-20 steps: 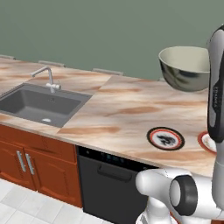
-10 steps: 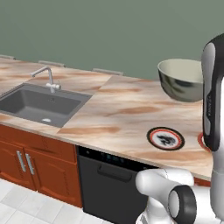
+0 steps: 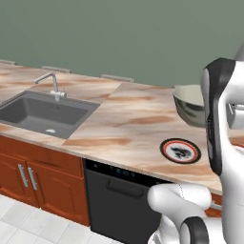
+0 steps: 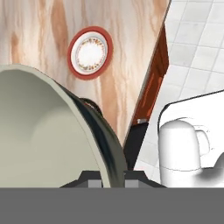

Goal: Move the bowls from the cabinet to the plates on the dining table.

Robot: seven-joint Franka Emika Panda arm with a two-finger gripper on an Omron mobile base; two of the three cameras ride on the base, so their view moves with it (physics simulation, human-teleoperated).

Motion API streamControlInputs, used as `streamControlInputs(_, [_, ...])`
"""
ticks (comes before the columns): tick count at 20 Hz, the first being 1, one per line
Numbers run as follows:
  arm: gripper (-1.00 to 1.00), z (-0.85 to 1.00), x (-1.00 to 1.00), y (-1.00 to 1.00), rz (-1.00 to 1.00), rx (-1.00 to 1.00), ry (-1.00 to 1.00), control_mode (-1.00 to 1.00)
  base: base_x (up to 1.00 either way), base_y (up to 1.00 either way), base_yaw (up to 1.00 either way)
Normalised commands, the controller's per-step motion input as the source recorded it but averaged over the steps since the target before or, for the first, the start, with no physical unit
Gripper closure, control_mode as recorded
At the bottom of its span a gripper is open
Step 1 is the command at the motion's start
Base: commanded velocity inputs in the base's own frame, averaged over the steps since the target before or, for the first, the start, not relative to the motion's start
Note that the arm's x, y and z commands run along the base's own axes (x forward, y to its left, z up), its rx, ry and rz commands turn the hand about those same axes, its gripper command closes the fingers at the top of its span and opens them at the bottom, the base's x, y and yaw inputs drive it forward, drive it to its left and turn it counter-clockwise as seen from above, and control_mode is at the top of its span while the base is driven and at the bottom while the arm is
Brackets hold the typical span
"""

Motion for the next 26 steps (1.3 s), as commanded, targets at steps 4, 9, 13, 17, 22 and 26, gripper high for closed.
streamControlInputs(4, [1.0, -0.34, 0.11, 0.0, -0.13, 0.0, 0.04, -1.0, 0.0, 0.0, 0.0])
streamControlInputs(9, [1.0, -0.3, 0.13, 0.0, -0.12, 0.01, 0.03, -1.0, 0.0, 0.0, 0.0])
streamControlInputs(13, [1.0, -0.33, 0.15, 0.0, -0.1, 0.03, 0.03, -1.0, 0.0, 0.0, 0.0])
streamControlInputs(17, [1.0, -0.33, 0.16, 0.0, -0.09, 0.03, 0.02, -1.0, 0.0, 0.0, 0.0])
streamControlInputs(22, [1.0, -0.21, 0.21, 0.0, -0.09, 0.0, 0.0, -1.0, 0.0, 0.0, 0.0])
streamControlInputs(26, [1.0, -0.15, 0.22, 0.0, -0.08, 0.0, 0.0, -1.0, 0.0, 0.0, 0.0])
